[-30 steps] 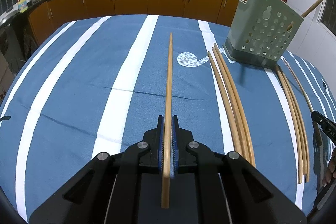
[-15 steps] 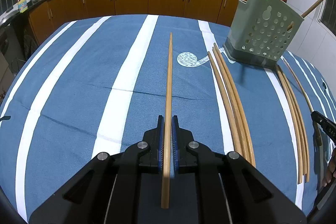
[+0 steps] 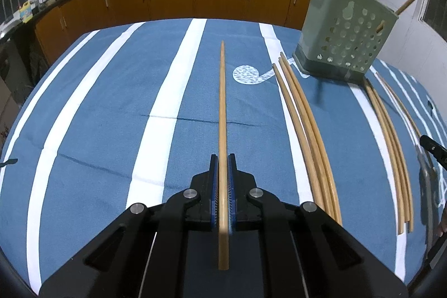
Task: Organize utensils
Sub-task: 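Raise the left tool's chopstick over the green holder while the right tool carries its own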
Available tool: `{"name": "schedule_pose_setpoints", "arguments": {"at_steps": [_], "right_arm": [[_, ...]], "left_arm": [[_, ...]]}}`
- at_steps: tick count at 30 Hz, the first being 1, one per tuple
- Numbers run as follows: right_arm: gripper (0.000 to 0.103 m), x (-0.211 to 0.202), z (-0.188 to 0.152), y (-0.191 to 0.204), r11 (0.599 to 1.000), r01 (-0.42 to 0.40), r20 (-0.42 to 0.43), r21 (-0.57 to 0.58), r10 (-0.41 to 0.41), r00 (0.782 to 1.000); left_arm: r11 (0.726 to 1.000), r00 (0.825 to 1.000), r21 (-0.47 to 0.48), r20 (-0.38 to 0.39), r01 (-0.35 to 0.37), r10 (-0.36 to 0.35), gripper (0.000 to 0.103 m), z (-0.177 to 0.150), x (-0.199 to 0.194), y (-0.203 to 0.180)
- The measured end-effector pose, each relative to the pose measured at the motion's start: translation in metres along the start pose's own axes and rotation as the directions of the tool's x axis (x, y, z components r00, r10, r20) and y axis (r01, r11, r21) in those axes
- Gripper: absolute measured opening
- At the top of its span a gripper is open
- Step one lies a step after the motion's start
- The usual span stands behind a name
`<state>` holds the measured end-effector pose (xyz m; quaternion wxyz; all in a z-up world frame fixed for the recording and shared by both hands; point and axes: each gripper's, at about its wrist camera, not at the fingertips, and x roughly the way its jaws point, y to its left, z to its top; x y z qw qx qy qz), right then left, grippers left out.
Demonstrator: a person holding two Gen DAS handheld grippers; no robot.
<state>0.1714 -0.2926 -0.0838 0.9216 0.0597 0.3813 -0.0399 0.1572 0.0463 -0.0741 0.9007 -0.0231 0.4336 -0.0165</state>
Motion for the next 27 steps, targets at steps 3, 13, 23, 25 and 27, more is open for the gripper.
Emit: {"name": "schedule_pose_setpoints", "arguments": {"at_steps": [3, 13, 23, 25, 27], "right_arm": [[0.008, -0.015, 0.008, -0.001, 1.000, 0.002, 0.046, -0.003, -0.002, 0.999], [0.008, -0.071, 0.042, 0.006, 1.000, -0.019, 0.234, -0.017, 0.022, 0.972], [0.008, -0.124, 0.084, 0.015, 0.994, -0.107, 0.376, -0.025, 0.108, 0.920], [0.008, -0.138, 0.093, 0.020, 0.988, -0.152, 0.404, -0.034, 0.152, 0.902], [0.008, -0.154, 0.102, 0.025, 0.980, -0.194, 0.437, -0.048, 0.195, 0.878]], "left_arm": [[1.000, 1.000, -0.007, 0.027, 0.008, -0.008, 0.007, 0.003, -0.009, 0.003], [0.999, 0.967, 0.019, 0.251, 0.037, -0.040, 0.007, 0.043, -0.082, -0.002], [0.992, 0.908, 0.051, 0.401, 0.112, -0.123, 0.007, 0.093, -0.138, -0.012], [0.989, 0.895, 0.064, 0.421, 0.131, -0.146, 0.007, 0.100, -0.148, -0.018], [0.986, 0.879, 0.083, 0.445, 0.147, -0.168, 0.007, 0.107, -0.158, -0.026]]}}
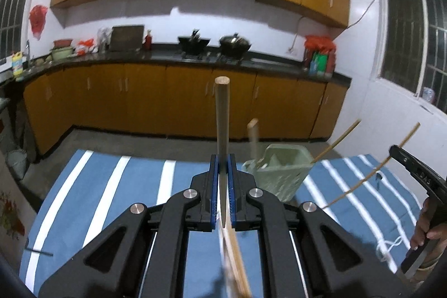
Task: Organize utensils
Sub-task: 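Raise the left tool's chopstick over the green holder while the right tool carries its own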
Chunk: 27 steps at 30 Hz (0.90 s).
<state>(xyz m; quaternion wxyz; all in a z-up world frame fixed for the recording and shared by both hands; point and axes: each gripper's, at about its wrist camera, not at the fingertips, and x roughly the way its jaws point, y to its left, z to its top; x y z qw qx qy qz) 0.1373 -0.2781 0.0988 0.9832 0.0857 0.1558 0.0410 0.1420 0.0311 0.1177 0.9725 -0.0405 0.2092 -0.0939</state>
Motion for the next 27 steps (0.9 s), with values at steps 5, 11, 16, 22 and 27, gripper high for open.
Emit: {"name": "schedule_pose_setpoints", "arguments": {"at_steps": [5, 11, 16, 22, 27], "right_arm": [[0.008, -0.019, 0.033, 0.023, 0.996, -0.088, 0.111, -0.008, 0.088, 0.990], [0.008, -0.010, 0.060, 0.047, 0.995, -0.085, 0.218, -0.055, 0.095, 0.971], [0.008, 0.023, 0.062, 0.047, 0.996, -0.070, 0.173, -0.057, 0.079, 0.982], [0.008, 0.054, 0.045, 0.048, 0.996, -0.065, 0.092, -0.062, 0.070, 0.993], [0.009, 0.068, 0.035, 0.055, 0.995, -0.060, 0.049, -0.079, 0.064, 0.997]], "left_arm": [[0.997, 0.993, 0.030, 0.089, 0.070, -0.072, 0.007, 0.028, -0.014, -0.030], [0.995, 0.970, 0.039, 0.226, 0.088, -0.094, 0.007, 0.055, -0.013, -0.056], [0.995, 0.973, 0.033, 0.207, 0.094, -0.099, 0.007, 0.060, 0.017, -0.060], [0.996, 0.989, 0.009, 0.116, 0.089, -0.090, 0.007, 0.039, 0.053, -0.054], [0.995, 0.993, 0.011, 0.065, 0.094, -0.095, 0.007, 0.030, 0.067, -0.053]]}}
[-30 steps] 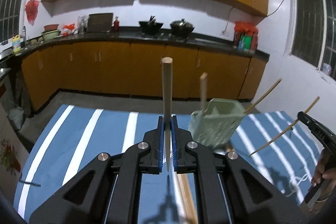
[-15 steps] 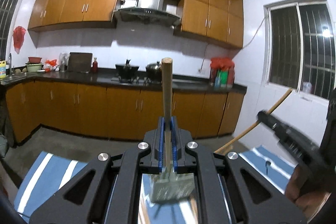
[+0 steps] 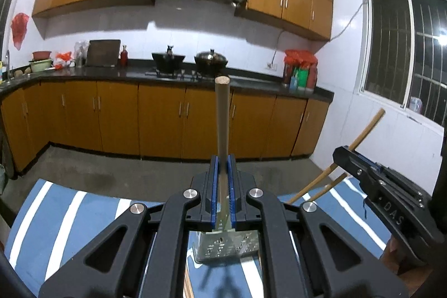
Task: Organize utensils
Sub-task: 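Raise the left tool's chopstick over the green holder while the right tool carries its own, then open the left tool to drop the chopstick in the holder while the right tool releases its own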
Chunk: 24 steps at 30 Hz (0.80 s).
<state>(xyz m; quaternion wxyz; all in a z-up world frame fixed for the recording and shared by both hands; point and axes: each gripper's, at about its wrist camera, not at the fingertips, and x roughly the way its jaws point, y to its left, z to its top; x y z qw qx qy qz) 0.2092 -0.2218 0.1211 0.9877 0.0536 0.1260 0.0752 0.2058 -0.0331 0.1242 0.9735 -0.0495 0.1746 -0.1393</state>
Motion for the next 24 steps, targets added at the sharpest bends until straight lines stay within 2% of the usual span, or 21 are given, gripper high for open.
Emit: {"name": "schedule_pose_setpoints", "arguments": {"at_steps": [3, 5, 7, 11, 14, 17, 19, 22, 24], "right_arm": [[0.017, -0.007, 0.000, 0.001, 1.000, 0.001, 0.020, -0.002, -0.001, 1.000], [0.024, -0.017, 0.003, 0.000, 1.000, 0.002, 0.045, 0.003, -0.003, 0.999], [0.026, -0.028, 0.006, -0.002, 1.000, 0.004, 0.069, 0.009, -0.004, 0.998], [0.031, -0.057, 0.005, -0.016, 0.999, 0.038, 0.116, 0.032, -0.041, 0.992], [0.034, -0.070, -0.007, -0.033, 0.995, 0.088, 0.103, 0.051, -0.093, 0.990], [0.034, -0.067, -0.032, -0.053, 0.987, 0.149, 0.012, 0.066, -0.150, 0.989], [0.034, -0.053, -0.062, -0.068, 0.981, 0.178, -0.109, 0.075, -0.170, 0.979], [0.034, -0.030, -0.106, -0.075, 0.980, 0.185, -0.278, 0.076, -0.158, 0.948], [0.033, -0.016, -0.141, -0.072, 0.984, 0.164, -0.385, 0.072, -0.124, 0.915]], "left_arm": [[1.000, 1.000, -0.007, 0.003, 0.000, 0.000, 0.008, -0.002, -0.004, 0.001], [1.000, 1.000, -0.011, 0.014, -0.001, 0.001, 0.015, 0.001, -0.010, 0.003], [1.000, 0.999, -0.022, 0.037, -0.006, 0.007, 0.036, 0.004, -0.018, 0.006], [0.999, 0.996, -0.046, 0.084, -0.002, 0.006, 0.040, 0.009, -0.037, 0.012], [0.997, 0.993, -0.077, 0.119, -0.012, 0.021, 0.044, 0.004, -0.061, 0.023], [0.993, 0.990, -0.106, 0.122, -0.059, 0.072, 0.050, -0.013, -0.079, 0.035], [0.986, 0.987, -0.106, 0.082, -0.126, 0.135, 0.051, -0.032, -0.082, 0.043], [0.977, 0.980, -0.084, -0.014, -0.198, 0.197, 0.051, -0.061, -0.072, 0.052], [0.967, 0.965, -0.052, -0.104, -0.248, 0.241, 0.051, -0.087, -0.060, 0.059]]}}
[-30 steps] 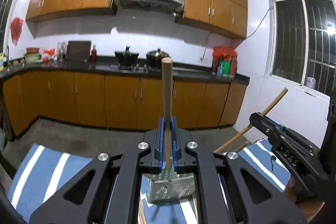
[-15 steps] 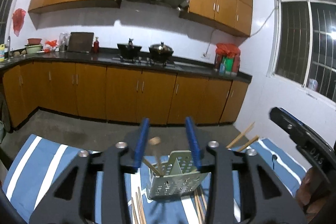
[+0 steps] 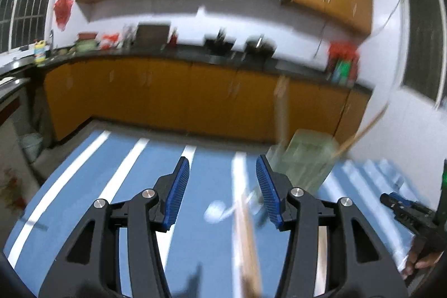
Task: Organize utensils
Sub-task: 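Open the left tool to drop the chopstick in the holder while the right tool releases its own, then grasp a third chopstick with the right tool while the left tool closes on another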
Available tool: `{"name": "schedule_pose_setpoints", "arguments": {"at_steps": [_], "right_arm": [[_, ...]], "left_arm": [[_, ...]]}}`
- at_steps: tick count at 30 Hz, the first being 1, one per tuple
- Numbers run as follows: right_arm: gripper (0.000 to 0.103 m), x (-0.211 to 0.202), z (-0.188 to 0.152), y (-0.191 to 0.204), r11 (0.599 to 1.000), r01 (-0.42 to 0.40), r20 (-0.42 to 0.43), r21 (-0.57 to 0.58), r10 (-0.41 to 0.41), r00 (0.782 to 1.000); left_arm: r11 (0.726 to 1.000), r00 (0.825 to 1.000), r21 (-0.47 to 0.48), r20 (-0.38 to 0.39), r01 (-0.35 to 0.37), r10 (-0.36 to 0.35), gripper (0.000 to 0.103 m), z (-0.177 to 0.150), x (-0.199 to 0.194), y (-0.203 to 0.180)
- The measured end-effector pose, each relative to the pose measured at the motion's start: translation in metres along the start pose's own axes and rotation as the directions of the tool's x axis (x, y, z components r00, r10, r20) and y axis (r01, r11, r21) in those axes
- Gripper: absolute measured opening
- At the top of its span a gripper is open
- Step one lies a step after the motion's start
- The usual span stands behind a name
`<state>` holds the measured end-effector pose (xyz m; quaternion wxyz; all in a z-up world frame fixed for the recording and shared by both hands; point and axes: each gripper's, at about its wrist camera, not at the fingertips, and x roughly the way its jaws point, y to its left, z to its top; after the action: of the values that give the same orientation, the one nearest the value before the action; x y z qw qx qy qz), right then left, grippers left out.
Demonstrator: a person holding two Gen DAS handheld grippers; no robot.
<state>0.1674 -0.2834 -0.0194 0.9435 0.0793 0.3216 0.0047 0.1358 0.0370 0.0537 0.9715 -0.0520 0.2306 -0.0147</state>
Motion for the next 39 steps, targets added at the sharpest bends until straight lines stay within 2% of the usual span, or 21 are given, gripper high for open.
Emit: {"name": "schedule_pose_setpoints", "arguments": {"at_steps": [1, 5, 10, 12, 13, 18, 22, 26, 34, 36, 39], "right_arm": [[0.032, 0.009, -0.010, 0.004, 1.000, -0.018, -0.043, -0.003, 0.018, 0.999], [0.028, 0.033, -0.051, 0.020, 0.997, -0.077, -0.167, -0.029, 0.071, 0.983], [0.026, 0.044, -0.069, 0.036, 0.994, -0.089, -0.222, -0.061, 0.073, 0.972], [0.013, 0.045, -0.069, 0.040, 0.993, -0.067, -0.214, -0.094, 0.046, 0.976], [0.010, 0.046, -0.069, 0.041, 0.992, -0.042, -0.210, -0.115, 0.017, 0.977], [0.008, 0.048, -0.067, 0.021, 0.998, 0.029, -0.196, -0.062, -0.041, 0.980], [0.008, 0.047, -0.064, 0.007, 0.998, 0.045, -0.192, -0.039, -0.052, 0.980], [0.008, 0.047, -0.065, 0.007, 0.998, 0.044, -0.189, -0.046, -0.051, 0.981], [0.009, 0.045, -0.066, 0.006, 0.996, 0.053, -0.188, -0.067, -0.065, 0.980], [0.012, 0.045, -0.067, 0.007, 0.997, 0.044, -0.188, -0.065, -0.055, 0.981], [0.012, 0.045, -0.069, 0.012, 0.996, 0.034, -0.186, -0.083, -0.049, 0.981]], "left_arm": [[1.000, 0.998, 0.006, -0.055, -0.007, 0.008, 0.051, -0.015, 0.009, 0.002], [1.000, 0.984, 0.006, -0.179, -0.011, 0.012, 0.051, -0.052, 0.027, 0.003], [1.000, 0.965, 0.004, -0.261, 0.017, -0.016, 0.047, -0.081, 0.037, 0.003], [0.999, 0.959, 0.005, -0.282, 0.034, -0.031, 0.043, -0.092, 0.037, 0.000], [0.999, 0.954, 0.002, -0.295, 0.047, -0.045, 0.040, -0.098, 0.038, -0.002], [0.994, 0.932, -0.008, -0.347, 0.112, -0.108, 0.025, -0.111, 0.042, -0.009], [0.990, 0.915, 0.016, -0.383, 0.142, -0.125, 0.020, -0.117, 0.046, -0.020], [0.988, 0.904, 0.030, -0.409, 0.152, -0.127, 0.020, -0.123, 0.050, -0.026], [0.989, 0.900, 0.074, -0.428, 0.125, -0.081, 0.016, -0.125, 0.055, -0.031], [0.990, 0.901, 0.081, -0.428, 0.119, -0.073, 0.016, -0.124, 0.056, -0.033], [0.989, 0.904, 0.105, -0.424, 0.109, -0.054, 0.010, -0.124, 0.059, -0.038]]}}
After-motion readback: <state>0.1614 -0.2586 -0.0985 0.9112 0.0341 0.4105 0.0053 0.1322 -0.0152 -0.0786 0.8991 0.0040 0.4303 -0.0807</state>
